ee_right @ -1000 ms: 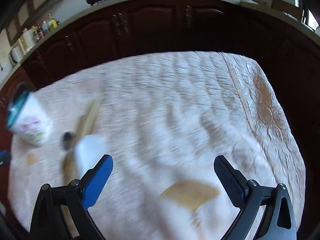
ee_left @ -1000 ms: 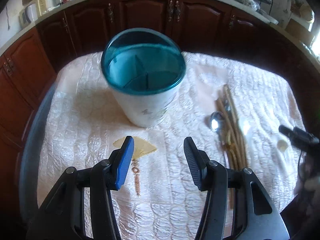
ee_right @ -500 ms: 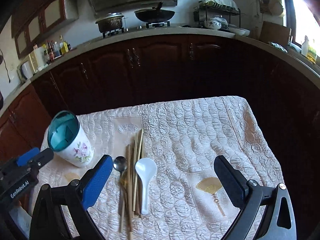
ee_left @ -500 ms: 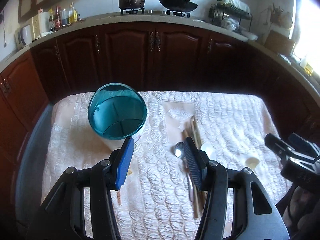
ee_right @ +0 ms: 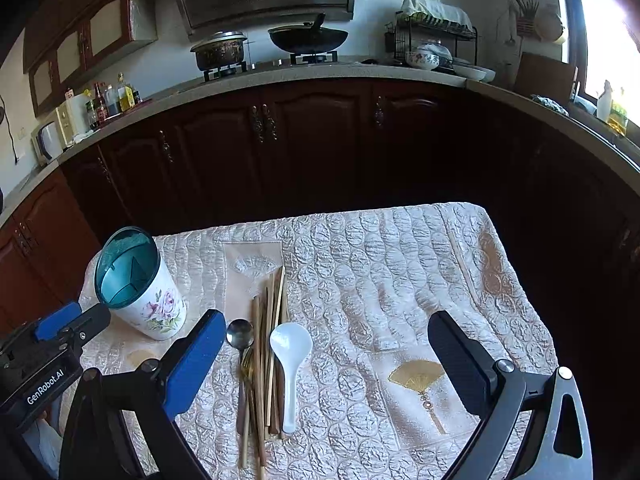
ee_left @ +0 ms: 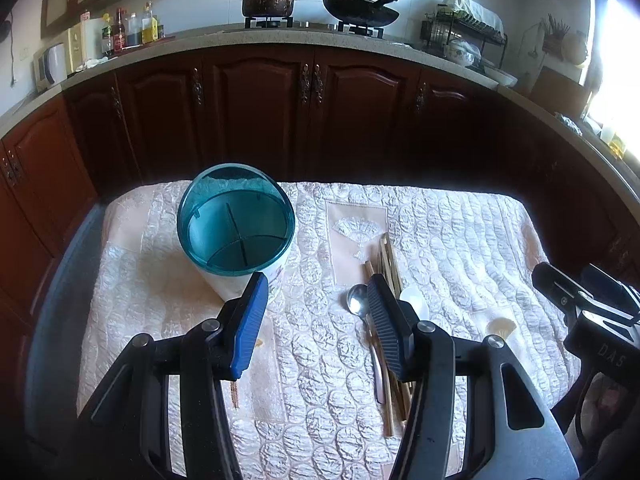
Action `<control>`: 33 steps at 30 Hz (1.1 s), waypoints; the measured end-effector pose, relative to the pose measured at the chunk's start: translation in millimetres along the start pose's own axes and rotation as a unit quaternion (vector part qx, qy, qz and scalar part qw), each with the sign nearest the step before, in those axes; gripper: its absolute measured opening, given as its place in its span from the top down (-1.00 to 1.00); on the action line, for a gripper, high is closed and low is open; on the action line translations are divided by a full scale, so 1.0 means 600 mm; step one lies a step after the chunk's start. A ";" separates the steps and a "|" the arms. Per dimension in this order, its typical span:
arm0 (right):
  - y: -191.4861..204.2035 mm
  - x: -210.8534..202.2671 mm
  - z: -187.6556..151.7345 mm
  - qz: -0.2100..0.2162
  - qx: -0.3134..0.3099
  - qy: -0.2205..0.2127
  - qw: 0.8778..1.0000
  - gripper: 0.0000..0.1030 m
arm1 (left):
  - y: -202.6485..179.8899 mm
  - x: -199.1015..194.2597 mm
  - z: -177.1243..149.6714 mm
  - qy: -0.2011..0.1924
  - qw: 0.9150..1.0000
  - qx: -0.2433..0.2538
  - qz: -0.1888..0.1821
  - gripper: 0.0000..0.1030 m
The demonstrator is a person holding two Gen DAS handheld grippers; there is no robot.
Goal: Organize utensils
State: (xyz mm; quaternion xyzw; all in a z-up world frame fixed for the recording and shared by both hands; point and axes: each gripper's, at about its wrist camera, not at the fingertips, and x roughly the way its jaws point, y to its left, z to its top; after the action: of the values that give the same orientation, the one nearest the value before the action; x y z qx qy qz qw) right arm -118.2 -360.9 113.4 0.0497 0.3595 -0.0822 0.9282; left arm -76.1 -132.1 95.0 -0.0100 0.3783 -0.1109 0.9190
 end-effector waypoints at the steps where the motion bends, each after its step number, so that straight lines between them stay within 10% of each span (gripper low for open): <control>1: 0.000 0.001 0.000 -0.001 -0.001 0.001 1.000 -0.96 | 0.000 0.001 -0.001 0.002 1.000 0.000 0.001 0.00; 33: 0.007 0.022 -0.005 -0.010 -0.006 0.011 1.000 -0.97 | -0.006 0.012 -0.010 0.010 1.000 0.006 -0.005 0.00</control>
State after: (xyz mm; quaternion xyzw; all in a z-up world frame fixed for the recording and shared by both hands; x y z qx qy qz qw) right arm -109.8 -357.6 102.2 0.0413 0.3704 -0.0887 0.9237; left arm -76.0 -136.8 85.8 -0.0052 0.3865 -0.1182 0.9147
